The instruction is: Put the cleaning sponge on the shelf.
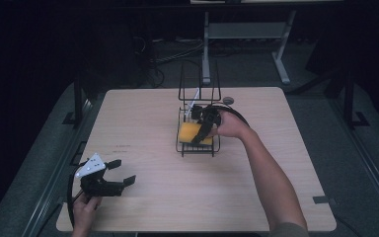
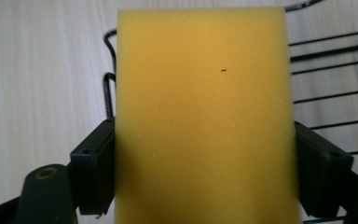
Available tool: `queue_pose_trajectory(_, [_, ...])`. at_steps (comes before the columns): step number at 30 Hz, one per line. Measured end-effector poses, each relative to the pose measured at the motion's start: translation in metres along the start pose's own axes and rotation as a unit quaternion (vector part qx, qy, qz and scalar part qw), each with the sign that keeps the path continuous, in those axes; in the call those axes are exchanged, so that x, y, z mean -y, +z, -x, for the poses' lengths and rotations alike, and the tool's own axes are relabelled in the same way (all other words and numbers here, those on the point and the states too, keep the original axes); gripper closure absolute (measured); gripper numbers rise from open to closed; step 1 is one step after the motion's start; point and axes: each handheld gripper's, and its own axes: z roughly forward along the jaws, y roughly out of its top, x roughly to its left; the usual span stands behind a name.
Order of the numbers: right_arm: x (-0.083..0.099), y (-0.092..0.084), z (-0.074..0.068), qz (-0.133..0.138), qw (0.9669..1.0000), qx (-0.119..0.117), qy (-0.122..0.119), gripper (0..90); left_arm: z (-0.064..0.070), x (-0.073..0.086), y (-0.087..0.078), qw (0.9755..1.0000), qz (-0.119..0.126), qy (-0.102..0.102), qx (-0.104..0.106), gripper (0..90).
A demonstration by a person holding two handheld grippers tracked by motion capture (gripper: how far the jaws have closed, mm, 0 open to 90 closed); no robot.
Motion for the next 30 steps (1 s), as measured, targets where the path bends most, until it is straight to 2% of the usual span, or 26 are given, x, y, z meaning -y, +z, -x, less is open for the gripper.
queue_pose_trajectory(2, [0.002, 0.003, 0.001, -0.007, 1.0000, 0.003, 0.001, 20.8, 0.000, 0.000, 0.000, 1.0000, -0.001, -0.001, 0.000, 14.1])
queue_pose_trajectory(12, [0.004, 0.012, 0.001, -0.007, 0.9999, 0.009, -0.003, 20.5, 0.000, 0.000, 0.001, 1.0000, -0.002, 0.000, 0.000, 14.1])
queue_pose_trajectory(18, [0.012, 0.016, 0.002, 0.004, 0.9999, 0.002, 0.014, 18.9, 0.000, 0.000, 0.001, 1.0000, -0.003, 0.000, 0.001, 14.1])
queue_pose_trajectory(28, [0.012, 0.011, 0.001, 0.008, 0.9998, 0.009, 0.018, 15.9, 0.001, 0.000, 0.002, 1.0000, -0.003, 0.001, 0.002, 14.1])
queue_pose_trajectory(30, [0.011, 0.008, -0.001, 0.018, 0.9996, 0.013, 0.018, 15.1, 0.001, 0.000, 0.002, 1.0000, -0.003, 0.001, 0.002, 14.1])
